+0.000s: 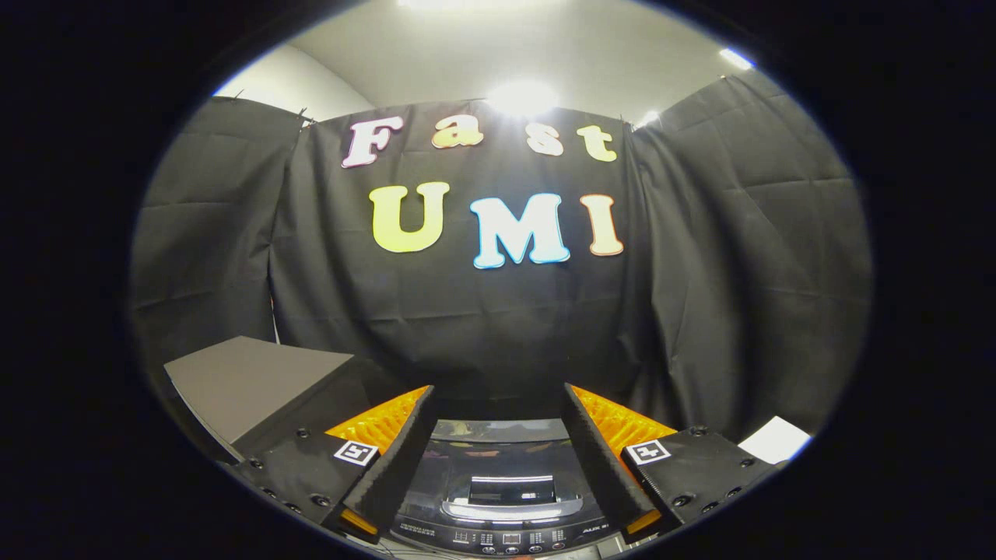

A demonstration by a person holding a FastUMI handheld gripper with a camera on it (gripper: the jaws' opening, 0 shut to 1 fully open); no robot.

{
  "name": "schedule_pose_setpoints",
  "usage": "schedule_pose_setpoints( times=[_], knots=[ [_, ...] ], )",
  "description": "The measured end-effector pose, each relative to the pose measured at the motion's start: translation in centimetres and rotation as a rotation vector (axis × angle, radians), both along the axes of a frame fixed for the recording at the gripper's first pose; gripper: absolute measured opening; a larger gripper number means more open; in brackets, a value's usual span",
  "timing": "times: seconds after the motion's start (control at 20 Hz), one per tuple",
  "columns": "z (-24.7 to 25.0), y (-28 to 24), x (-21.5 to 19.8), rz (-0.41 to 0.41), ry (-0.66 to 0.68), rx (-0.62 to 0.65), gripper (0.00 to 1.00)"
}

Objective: Put the clothes into the washing machine and then close the washing machine lid.

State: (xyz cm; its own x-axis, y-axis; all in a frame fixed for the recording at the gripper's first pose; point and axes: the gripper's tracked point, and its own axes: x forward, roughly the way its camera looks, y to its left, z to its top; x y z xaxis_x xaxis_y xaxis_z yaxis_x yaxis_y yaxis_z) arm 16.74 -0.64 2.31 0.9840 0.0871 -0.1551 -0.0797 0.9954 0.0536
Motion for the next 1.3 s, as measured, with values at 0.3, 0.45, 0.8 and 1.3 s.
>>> schedule_pose_setpoints(
  times=[0.3,0.45,0.8,1.3],
  knots=[
    [3.8,-1.3,-4.1,0.009,-0.041,-0.003,1.00],
    [5.7,-2.0,-6.4,0.001,-0.073,-0.007,1.00],
    [7.8,-2.9,-11.4,0.005,-0.134,0.007,1.00],
    [8.5,-3.5,-14.2,0.020,-0.182,0.026,0.99]
  ],
)
